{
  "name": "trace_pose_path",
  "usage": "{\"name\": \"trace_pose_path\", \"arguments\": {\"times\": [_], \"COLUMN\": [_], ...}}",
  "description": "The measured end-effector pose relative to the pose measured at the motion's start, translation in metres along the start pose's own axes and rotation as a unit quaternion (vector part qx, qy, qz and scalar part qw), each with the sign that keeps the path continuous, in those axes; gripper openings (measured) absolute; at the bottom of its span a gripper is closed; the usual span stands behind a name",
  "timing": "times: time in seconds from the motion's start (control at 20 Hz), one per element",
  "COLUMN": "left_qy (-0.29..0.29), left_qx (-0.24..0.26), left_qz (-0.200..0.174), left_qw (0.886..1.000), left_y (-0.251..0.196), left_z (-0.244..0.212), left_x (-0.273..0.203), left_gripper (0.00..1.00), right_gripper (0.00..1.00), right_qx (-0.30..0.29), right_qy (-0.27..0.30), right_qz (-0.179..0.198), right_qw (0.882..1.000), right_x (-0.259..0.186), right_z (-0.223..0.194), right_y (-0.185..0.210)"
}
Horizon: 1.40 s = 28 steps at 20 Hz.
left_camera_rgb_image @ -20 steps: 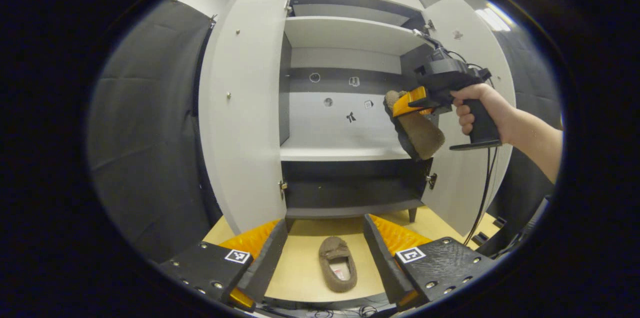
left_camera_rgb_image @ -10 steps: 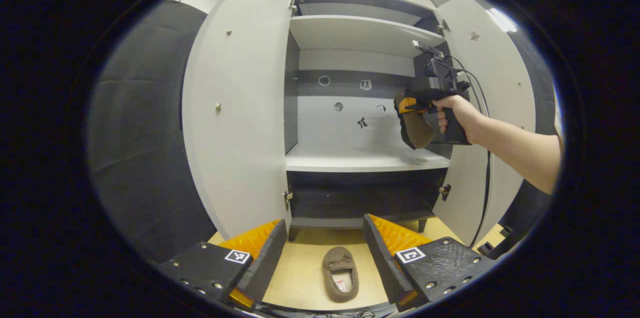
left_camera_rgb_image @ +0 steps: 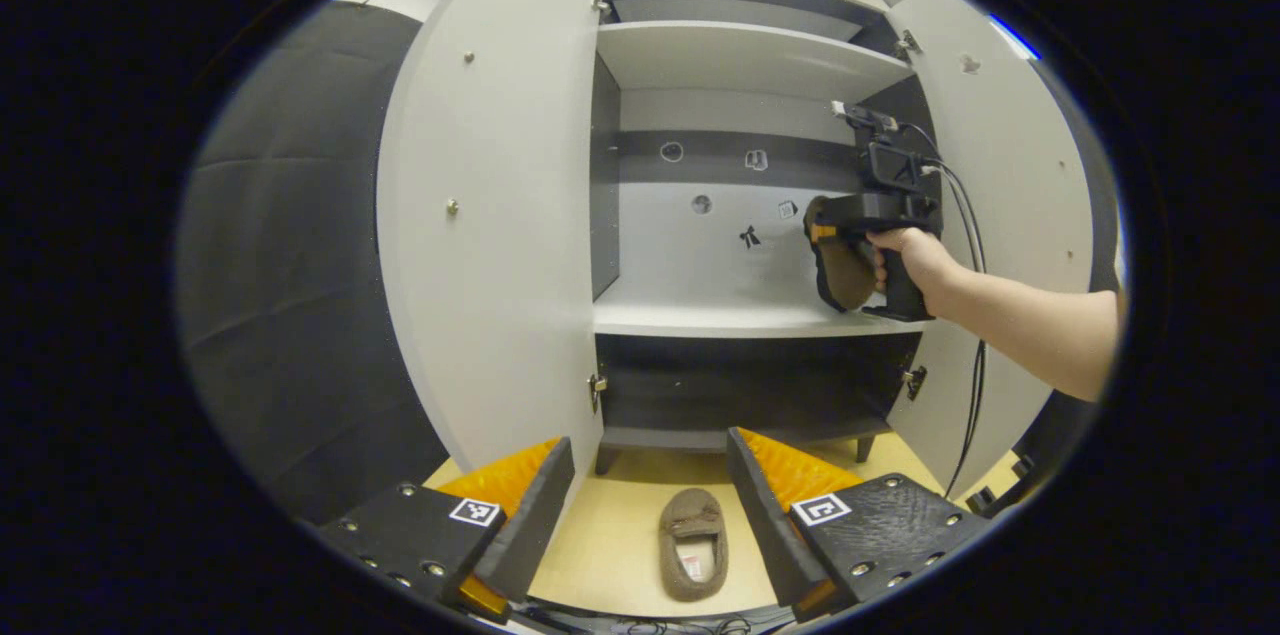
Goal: Grab one shoe with the right hand and put it into the shoe cabinet, grab the other shoe with the left hand and put it into the shoe cabinet; then close the right door with the right hand and the left door with the left hand.
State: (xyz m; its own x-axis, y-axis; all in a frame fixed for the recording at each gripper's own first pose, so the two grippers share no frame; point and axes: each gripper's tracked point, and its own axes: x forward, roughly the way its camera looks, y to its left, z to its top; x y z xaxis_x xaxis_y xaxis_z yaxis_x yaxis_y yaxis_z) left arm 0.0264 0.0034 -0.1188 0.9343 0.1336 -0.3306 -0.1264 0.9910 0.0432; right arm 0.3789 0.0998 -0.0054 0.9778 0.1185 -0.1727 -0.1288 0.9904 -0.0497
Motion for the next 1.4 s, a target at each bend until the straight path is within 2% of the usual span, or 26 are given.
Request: {"name": "trace_pose_path", "arguments": {"times": [0.05, 0.15, 0.3, 0.35, 0.4, 0.65, 0.7, 0.8, 0.85, 0.95, 1.05, 1.1, 1.15, 1.2, 1.25, 1.3, 1.4], "left_qy": [-0.001, -0.003, -0.002, -0.003, -0.003, 0.003, 0.008, 0.023, 0.034, 0.063, 0.09, 0.104, 0.118, 0.131, 0.146, 0.16, 0.191], "left_qx": [0.002, 0.003, 0.004, 0.006, 0.009, 0.025, 0.025, 0.028, 0.03, 0.032, 0.036, 0.036, 0.035, 0.033, 0.032, 0.032, 0.038], "left_qz": [-0.001, -0.005, -0.01, -0.011, -0.011, -0.014, -0.022, -0.037, -0.044, -0.06, -0.074, -0.079, -0.086, -0.093, -0.097, -0.1, -0.105], "left_qw": [1.0, 1.0, 1.0, 1.0, 1.0, 1.0, 0.999, 0.999, 0.998, 0.996, 0.993, 0.991, 0.989, 0.986, 0.984, 0.982, 0.975], "left_y": [-0.002, -0.007, -0.01, -0.011, -0.01, -0.004, -0.006, -0.009, -0.01, -0.015, -0.016, -0.016, -0.016, -0.016, -0.017, -0.017, -0.016], "left_z": [0.001, 0.002, -0.001, -0.002, -0.002, -0.014, -0.021, -0.037, -0.047, -0.074, -0.096, -0.104, -0.107, -0.104, -0.105, -0.107, -0.105], "left_x": [-0.001, -0.002, -0.006, -0.007, -0.006, -0.001, 0.002, 0.01, 0.015, 0.023, 0.035, 0.039, 0.039, 0.035, 0.034, 0.034, 0.032], "left_gripper": [0.89, 0.89, 0.89, 0.95, 0.94, 0.84, 0.89, 0.89, 0.89, 0.89, 0.89, 0.89, 0.89, 0.89, 0.89, 0.89, 0.9], "right_gripper": [0.21, 0.29, 0.8, 0.97, 0.99, 0.98, 0.93, 0.93, 0.98, 1.0, 0.98, 0.93, 0.98, 0.98, 0.93, 0.98, 0.98], "right_qx": [-0.003, 0.01, 0.035, 0.041, 0.042, 0.027, 0.031, 0.036, 0.036, 0.029, 0.023, 0.024, 0.024, 0.026, 0.028, 0.031, 0.034], "right_qy": [0.007, 0.02, 0.014, 0.012, 0.007, -0.025, -0.028, -0.035, -0.037, -0.039, -0.032, -0.024, -0.017, -0.009, -0.003, 0.005, 0.018], "right_qz": [0.002, 0.011, 0.022, 0.024, 0.029, 0.045, 0.052, 0.061, 0.062, 0.064, 0.063, 0.062, 0.063, 0.059, 0.058, 0.055, 0.05], "right_qw": [1.0, 1.0, 0.999, 0.999, 0.999, 0.998, 0.998, 0.997, 0.997, 0.997, 0.997, 0.998, 0.998, 0.998, 0.998, 0.998, 0.998], "right_x": [-0.001, -0.005, -0.017, -0.027, -0.036, -0.096, -0.11, -0.135, -0.148, -0.169, -0.188, -0.198, -0.206, -0.214, -0.221, -0.229, -0.246], "right_z": [-0.004, -0.008, 0.001, 0.006, 0.01, 0.021, 0.02, 0.013, 0.007, -0.007, -0.026, -0.035, -0.045, -0.054, -0.062, -0.072, -0.088], "right_y": [0.0, 0.004, 0.008, 0.01, 0.012, 0.021, 0.024, 0.026, 0.025, 0.023, 0.019, 0.017, 0.016, 0.013, 0.011, 0.009, 0.006]}}
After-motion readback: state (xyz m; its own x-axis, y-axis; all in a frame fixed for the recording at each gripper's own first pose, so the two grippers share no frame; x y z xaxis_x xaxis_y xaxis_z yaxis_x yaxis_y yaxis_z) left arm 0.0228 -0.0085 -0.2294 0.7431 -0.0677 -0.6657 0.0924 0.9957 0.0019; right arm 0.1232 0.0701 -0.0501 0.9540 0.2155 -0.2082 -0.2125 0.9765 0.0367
